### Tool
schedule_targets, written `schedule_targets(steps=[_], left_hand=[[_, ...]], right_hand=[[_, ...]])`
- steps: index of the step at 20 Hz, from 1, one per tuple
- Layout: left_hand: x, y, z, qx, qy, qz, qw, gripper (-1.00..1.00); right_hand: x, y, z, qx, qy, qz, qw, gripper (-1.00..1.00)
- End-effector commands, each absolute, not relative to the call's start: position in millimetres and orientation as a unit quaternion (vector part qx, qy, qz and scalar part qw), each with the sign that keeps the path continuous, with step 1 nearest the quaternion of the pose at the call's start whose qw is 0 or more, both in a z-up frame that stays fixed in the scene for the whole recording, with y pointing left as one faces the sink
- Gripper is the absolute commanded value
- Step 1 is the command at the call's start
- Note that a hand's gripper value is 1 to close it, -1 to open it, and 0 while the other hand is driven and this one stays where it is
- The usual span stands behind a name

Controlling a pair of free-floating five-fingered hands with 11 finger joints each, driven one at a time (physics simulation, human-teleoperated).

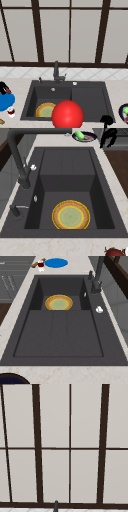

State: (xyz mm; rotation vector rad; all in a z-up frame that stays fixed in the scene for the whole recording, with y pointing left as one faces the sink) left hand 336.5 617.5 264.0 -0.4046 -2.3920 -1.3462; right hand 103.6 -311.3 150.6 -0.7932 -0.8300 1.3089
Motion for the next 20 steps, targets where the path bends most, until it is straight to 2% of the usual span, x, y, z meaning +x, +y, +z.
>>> schedule_targets(steps=[1, 20], left_hand=[[335.8, 594.5, 272.4, -0.137, -0.832, -0.504, 0.186, 1.00], [327.6, 484.5, 286.2, -0.123, -0.812, -0.537, 0.191, 1.00]], right_hand=[[103.6, -311.3, 150.6, -0.348, -0.365, 0.575, 0.644, 0.00], [103.6, -311.3, 150.6, -0.348, -0.365, 0.575, 0.644, 0.00]])
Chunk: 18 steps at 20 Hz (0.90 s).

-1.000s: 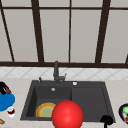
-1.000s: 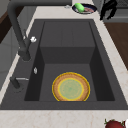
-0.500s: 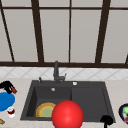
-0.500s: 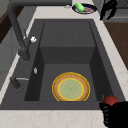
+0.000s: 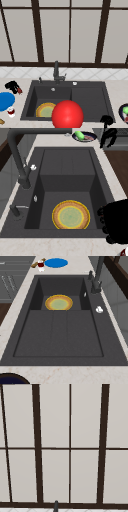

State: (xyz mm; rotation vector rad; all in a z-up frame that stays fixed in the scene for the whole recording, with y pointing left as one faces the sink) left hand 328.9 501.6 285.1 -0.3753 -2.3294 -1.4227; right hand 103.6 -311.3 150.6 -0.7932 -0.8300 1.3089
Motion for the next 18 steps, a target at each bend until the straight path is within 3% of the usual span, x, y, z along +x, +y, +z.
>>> schedule_targets(steps=[1, 18], left_hand=[[327.1, 478.7, 286.2, -0.123, -0.811, -0.540, 0.191, 1.00], [309.3, 386.3, 332.7, -0.115, -0.801, -0.554, 0.195, 1.00]], right_hand=[[103.6, -311.3, 150.6, -0.348, -0.365, 0.575, 0.644, 0.00], [103.6, -311.3, 150.6, -0.348, -0.365, 0.575, 0.644, 0.00]])
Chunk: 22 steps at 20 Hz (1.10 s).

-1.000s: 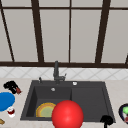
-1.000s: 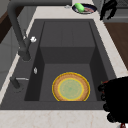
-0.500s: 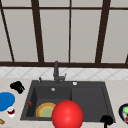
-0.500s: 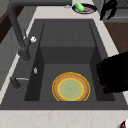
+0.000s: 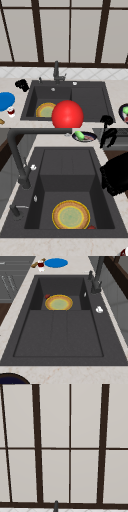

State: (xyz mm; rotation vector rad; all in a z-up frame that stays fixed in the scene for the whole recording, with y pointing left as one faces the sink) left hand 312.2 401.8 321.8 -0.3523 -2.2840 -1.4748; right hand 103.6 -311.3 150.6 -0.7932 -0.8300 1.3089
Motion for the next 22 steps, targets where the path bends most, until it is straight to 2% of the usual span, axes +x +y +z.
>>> schedule_targets(steps=[1, 2, 3, 12, 17, 20, 22], left_hand=[[307.9, 380.9, 335.3, -0.114, -0.801, -0.555, 0.195, 1.00], [306.3, 375.6, 338.5, -0.113, -0.800, -0.556, 0.194, 1.00], [303.9, 370.7, 340.3, -0.113, -0.799, -0.557, 0.195, -1.00], [298.8, 332.5, 335.4, -0.146, -0.790, -0.555, 0.217, -1.00], [297.3, 330.3, 338.7, -0.153, -0.798, -0.545, 0.207, -1.00], [267.7, 331.2, 336.7, -0.154, -0.792, -0.562, 0.184, -1.00], [253.2, 337.8, 336.1, -0.165, -0.773, -0.579, 0.202, -1.00]], right_hand=[[103.6, -311.3, 150.6, -0.348, -0.365, 0.575, 0.644, 0.00], [103.6, -311.3, 150.6, -0.348, -0.365, 0.575, 0.644, 0.00], [103.6, -311.3, 150.6, -0.348, -0.365, 0.575, 0.644, 0.00], [103.6, -311.3, 150.6, -0.348, -0.365, 0.575, 0.644, 0.00], [103.6, -311.3, 150.6, -0.348, -0.365, 0.575, 0.644, 0.00], [103.6, -311.3, 150.6, -0.348, -0.365, 0.575, 0.644, 0.00], [103.6, -311.3, 150.6, -0.348, -0.365, 0.575, 0.644, 0.00]])
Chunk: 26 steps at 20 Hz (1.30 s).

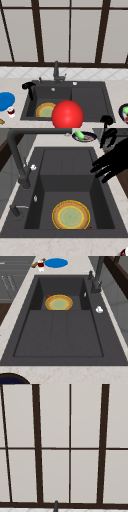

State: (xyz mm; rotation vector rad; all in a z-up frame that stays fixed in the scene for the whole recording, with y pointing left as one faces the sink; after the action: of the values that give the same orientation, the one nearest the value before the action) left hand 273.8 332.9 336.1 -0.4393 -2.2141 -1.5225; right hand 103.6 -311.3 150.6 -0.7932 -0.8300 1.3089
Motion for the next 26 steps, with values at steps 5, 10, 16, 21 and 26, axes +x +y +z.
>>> schedule_targets(steps=[5, 10, 16, 21, 26], left_hand=[[213.8, 340.6, 341.0, -0.151, -0.751, -0.605, 0.216, -1.00], [178.5, 344.0, 338.8, -0.137, -0.727, -0.634, 0.225, -1.00], [131.3, 344.5, 338.6, -0.123, -0.703, -0.662, 0.230, -1.00], [96.4, 344.4, 338.3, -0.114, -0.686, -0.680, 0.232, -1.00], [77.5, 334.2, 337.4, -0.095, -0.670, -0.692, 0.251, -1.00]], right_hand=[[103.6, -311.3, 150.6, -0.348, -0.365, 0.575, 0.644, 0.00], [103.6, -311.3, 150.6, -0.348, -0.365, 0.575, 0.644, 0.00], [103.6, -311.3, 150.6, -0.348, -0.365, 0.575, 0.644, 0.00], [103.6, -311.3, 150.6, -0.348, -0.365, 0.575, 0.644, 0.00], [103.6, -311.3, 150.6, -0.348, -0.365, 0.575, 0.644, 0.00]])
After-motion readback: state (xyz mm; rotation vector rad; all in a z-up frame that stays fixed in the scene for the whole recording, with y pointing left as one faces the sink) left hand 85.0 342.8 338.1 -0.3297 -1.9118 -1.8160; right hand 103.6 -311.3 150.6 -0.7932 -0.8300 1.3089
